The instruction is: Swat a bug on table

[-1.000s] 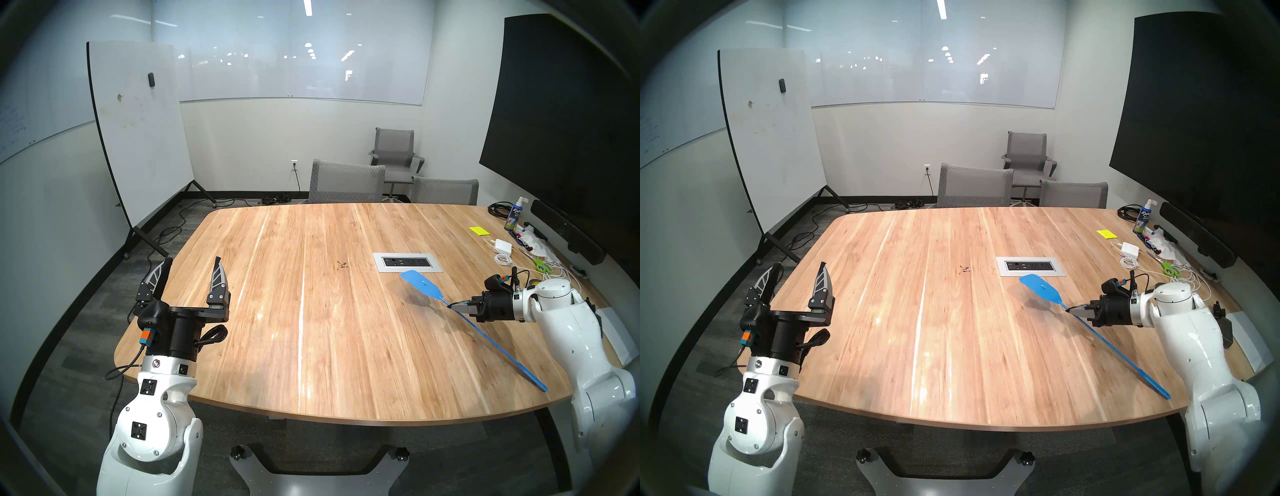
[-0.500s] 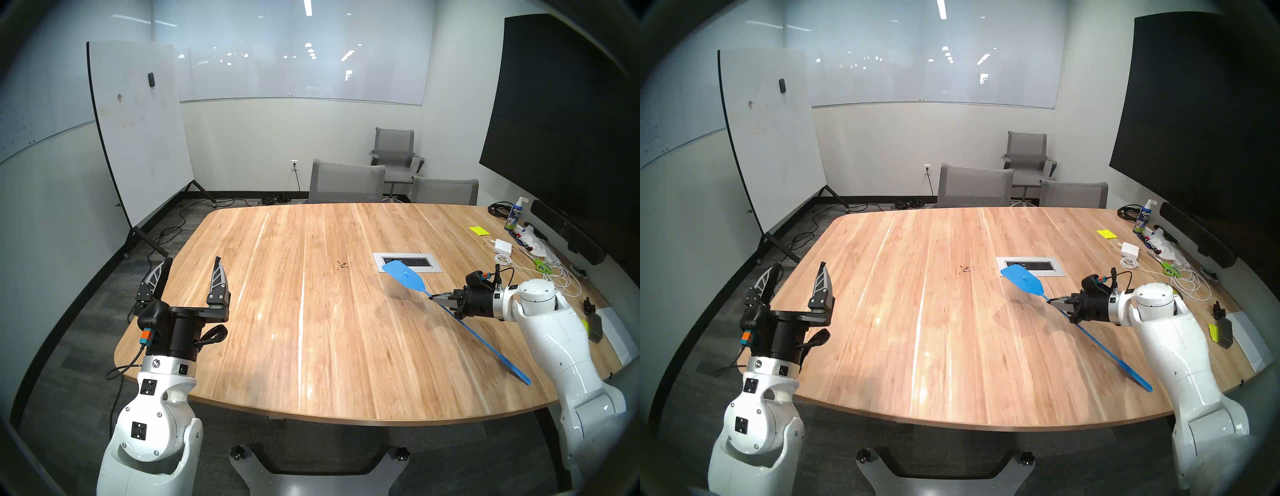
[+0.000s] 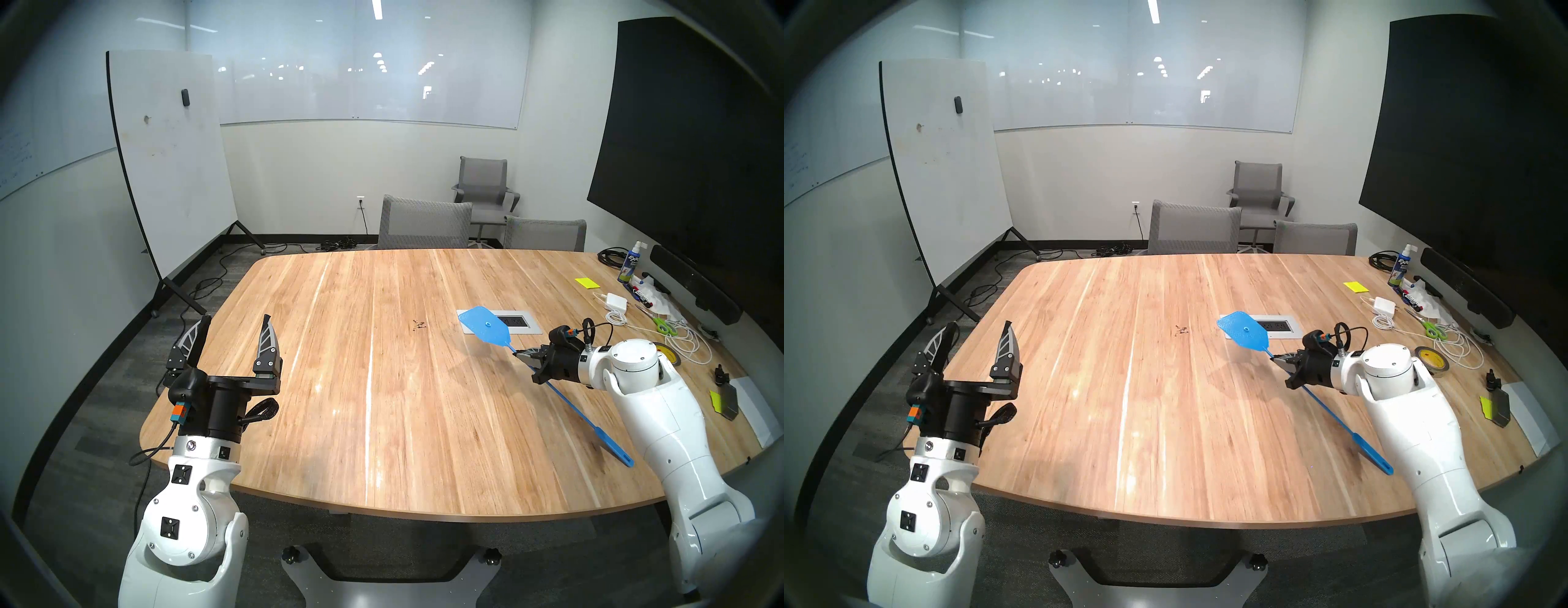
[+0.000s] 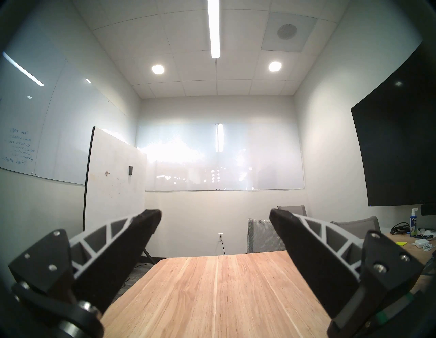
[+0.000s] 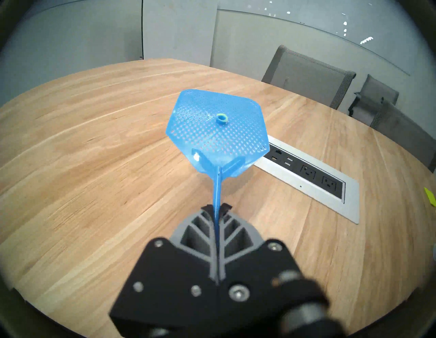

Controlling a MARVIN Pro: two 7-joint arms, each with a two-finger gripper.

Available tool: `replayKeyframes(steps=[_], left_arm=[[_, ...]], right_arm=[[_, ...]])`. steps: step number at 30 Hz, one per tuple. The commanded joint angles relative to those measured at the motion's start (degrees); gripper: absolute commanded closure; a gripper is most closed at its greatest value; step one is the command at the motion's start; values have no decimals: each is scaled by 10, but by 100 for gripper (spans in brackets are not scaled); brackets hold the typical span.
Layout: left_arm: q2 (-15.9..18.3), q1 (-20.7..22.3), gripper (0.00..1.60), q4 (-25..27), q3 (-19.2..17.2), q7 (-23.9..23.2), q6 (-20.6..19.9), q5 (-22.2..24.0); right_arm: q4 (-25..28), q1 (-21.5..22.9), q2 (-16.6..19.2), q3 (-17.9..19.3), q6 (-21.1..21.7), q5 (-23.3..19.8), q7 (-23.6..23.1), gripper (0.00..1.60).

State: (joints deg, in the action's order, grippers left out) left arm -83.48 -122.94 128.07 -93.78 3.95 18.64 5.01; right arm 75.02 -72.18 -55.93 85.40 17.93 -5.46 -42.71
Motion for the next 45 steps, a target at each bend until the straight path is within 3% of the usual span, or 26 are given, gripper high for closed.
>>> replayKeyframes(steps=[1, 4, 13, 45], left_arm=[[0, -1, 0, 14, 1, -1, 2, 0], [0, -1, 0, 15, 0, -1, 1, 0], [0, -1, 0, 15, 0, -1, 1, 0], [0, 0, 0, 14, 1, -1, 2, 0]], right_arm=[[53, 2, -23, 2, 29, 9, 44, 160], [74, -3, -31, 3, 59, 16, 62, 160], [34, 37, -45, -25, 73, 34, 55, 160], [-172, 197, -110, -86, 10, 81, 27, 160]])
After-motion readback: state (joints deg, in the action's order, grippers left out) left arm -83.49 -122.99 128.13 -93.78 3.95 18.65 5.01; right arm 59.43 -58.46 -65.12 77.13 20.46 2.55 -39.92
